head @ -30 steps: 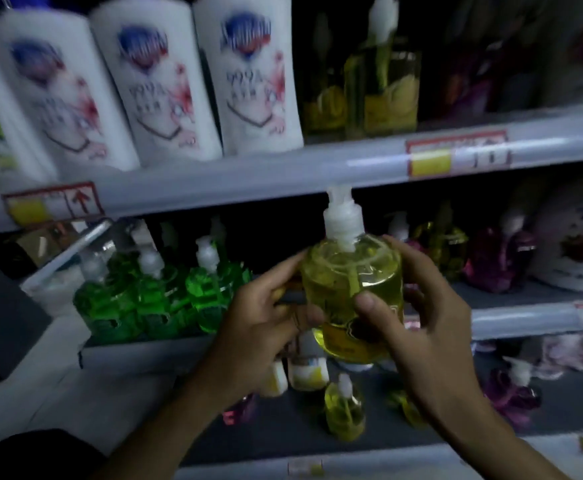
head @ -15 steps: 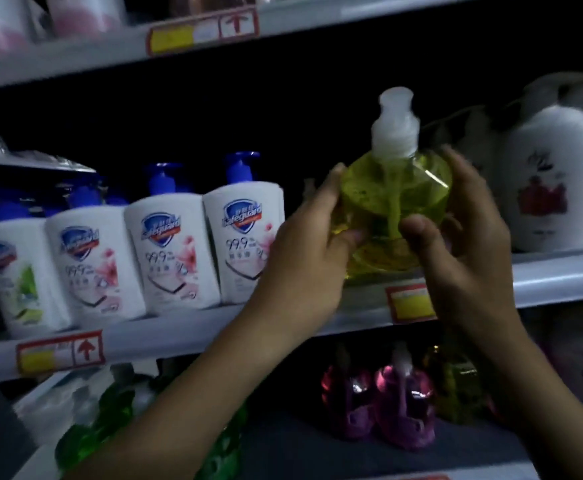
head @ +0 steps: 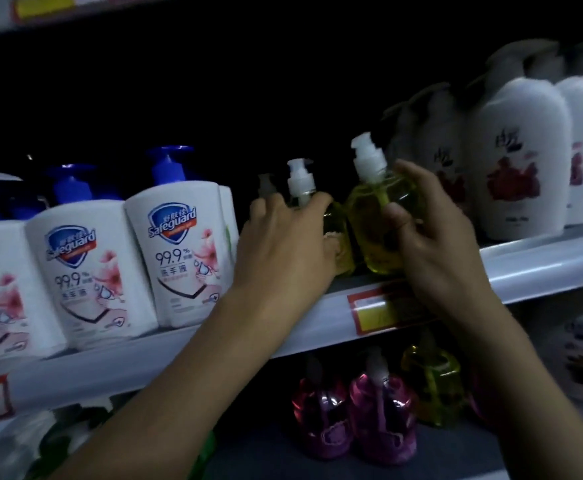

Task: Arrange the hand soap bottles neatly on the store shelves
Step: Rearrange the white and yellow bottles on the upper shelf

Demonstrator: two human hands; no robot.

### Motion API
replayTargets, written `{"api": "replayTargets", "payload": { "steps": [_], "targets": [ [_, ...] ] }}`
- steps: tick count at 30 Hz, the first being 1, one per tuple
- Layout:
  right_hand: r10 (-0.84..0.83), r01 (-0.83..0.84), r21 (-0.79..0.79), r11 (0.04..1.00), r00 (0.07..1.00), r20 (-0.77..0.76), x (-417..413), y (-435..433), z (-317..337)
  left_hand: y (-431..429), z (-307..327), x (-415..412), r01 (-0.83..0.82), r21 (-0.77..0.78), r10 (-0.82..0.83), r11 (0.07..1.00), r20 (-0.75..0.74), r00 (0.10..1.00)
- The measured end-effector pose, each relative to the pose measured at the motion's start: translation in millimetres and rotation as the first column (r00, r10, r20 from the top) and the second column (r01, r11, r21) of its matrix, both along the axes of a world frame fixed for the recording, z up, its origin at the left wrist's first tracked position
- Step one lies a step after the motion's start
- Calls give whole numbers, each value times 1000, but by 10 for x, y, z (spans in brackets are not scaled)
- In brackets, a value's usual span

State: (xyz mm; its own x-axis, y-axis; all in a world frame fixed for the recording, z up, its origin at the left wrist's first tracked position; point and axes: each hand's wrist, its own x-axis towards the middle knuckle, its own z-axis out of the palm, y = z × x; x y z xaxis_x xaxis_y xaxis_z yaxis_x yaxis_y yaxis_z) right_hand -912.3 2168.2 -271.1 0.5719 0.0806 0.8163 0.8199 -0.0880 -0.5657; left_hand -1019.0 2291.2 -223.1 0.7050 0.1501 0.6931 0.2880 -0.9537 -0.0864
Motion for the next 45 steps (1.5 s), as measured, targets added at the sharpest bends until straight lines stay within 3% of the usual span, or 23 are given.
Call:
{"api": "replayTargets", "payload": {
  "steps": [11, 16, 22, 24, 27, 29, 31, 37, 45],
  "targets": [
    [56, -87, -214, 973, 988, -146, -105, -35, 82, 126, -13, -257, -161, 62, 157, 985, 64, 986],
    [56, -88, -341, 936, 993, -103, -230, 107, 124, 162, -59, -245, -148, 73, 143, 986, 69, 987],
    [111, -136, -360, 923, 990, -89, -228, 105, 144, 153, -68, -250, -160, 65, 158, 985, 41, 987],
    [139, -150, -229, 962, 988, -64, -182, 20, 177, 114, -52, -272, -124, 27, 122, 992, 54, 991],
    [-127, 125, -53, 991, 992, -26, 30, -233, 277, -28, -78, -287, 90, 37, -95, 995, 179, 979],
    [-278, 270, -133, 953, 960, -42, 210, -346, 386, -201, -116, -249, 269, 19, -267, 963, 205, 942],
    [-336, 308, -246, 919, 938, -79, 368, -296, 526, -359, -171, -163, 379, -38, -367, 924, 181, 913],
    [-441, 286, -574, 767, 885, -148, 572, 3, 562, -506, -294, 17, 408, -130, -389, 904, 149, 909],
    [-315, 152, -506, 849, 914, -254, 375, -187, 610, -471, -278, 26, 414, -208, -377, 886, 193, 906]
  ]
}}
